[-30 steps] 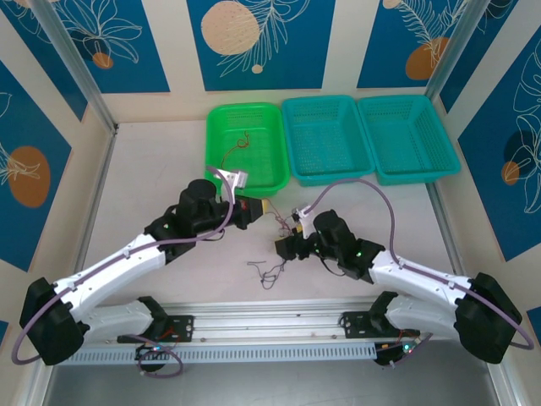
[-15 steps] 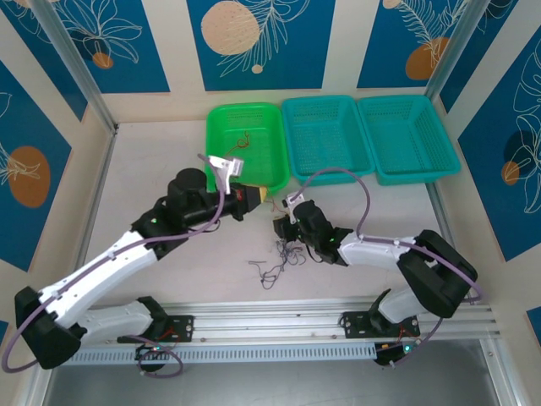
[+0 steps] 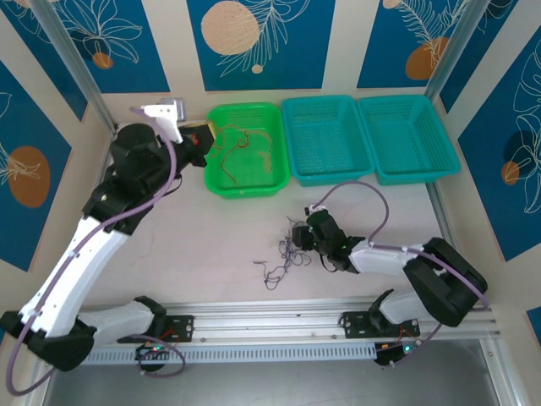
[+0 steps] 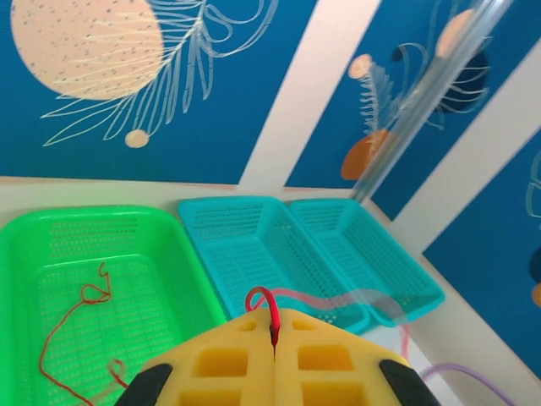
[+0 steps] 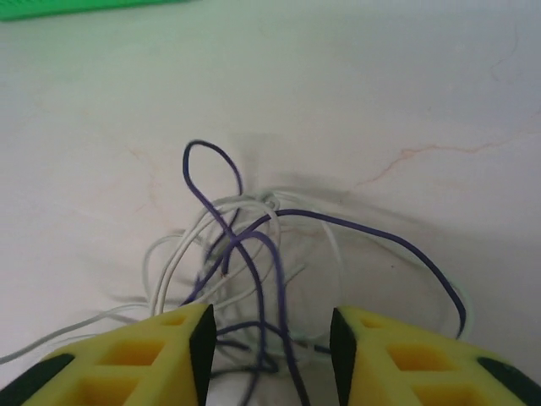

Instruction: Untangle the cables

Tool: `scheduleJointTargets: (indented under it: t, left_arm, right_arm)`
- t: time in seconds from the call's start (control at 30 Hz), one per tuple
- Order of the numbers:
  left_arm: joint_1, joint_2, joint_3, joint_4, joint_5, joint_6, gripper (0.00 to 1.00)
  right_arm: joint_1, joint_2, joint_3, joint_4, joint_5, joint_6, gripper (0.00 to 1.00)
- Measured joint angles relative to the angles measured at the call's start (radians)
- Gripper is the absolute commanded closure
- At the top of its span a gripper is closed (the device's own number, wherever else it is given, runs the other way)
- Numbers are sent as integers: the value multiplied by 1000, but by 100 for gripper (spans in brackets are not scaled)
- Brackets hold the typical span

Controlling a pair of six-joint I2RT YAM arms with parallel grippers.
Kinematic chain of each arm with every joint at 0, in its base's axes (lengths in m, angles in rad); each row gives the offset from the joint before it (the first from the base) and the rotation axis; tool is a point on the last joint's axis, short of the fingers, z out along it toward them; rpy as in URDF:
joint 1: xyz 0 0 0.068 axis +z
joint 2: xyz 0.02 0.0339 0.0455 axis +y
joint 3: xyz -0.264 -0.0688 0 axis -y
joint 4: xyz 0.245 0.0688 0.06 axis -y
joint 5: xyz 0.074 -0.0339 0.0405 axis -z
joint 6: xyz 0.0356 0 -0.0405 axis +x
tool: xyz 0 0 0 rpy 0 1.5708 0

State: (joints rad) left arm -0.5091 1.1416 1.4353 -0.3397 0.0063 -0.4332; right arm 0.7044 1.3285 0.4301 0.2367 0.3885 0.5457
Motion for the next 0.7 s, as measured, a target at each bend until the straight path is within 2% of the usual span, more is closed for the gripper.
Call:
scheduleJointTargets:
  t: [0.07, 0.2, 0.3, 0.47, 0.7]
  left_arm:
    - [41, 62, 28, -3, 24, -1, 100]
    - [110, 192, 102, 4, 76, -1, 100]
    - [135, 273, 129, 33, 109, -2, 100]
    - [148, 422, 166, 92, 147, -5, 100]
    - [152, 665, 257, 131, 142, -2, 100]
  right_arm:
    - [1, -84, -8, -24, -25, -10, 28]
    - [0, -306, -7, -97, -77, -23, 17]
    - [-12, -470, 0, -165, -106, -24, 15]
    - [-36, -652, 40, -280, -137, -23, 15]
    - [-45, -737, 88, -409, -158, -14, 15]
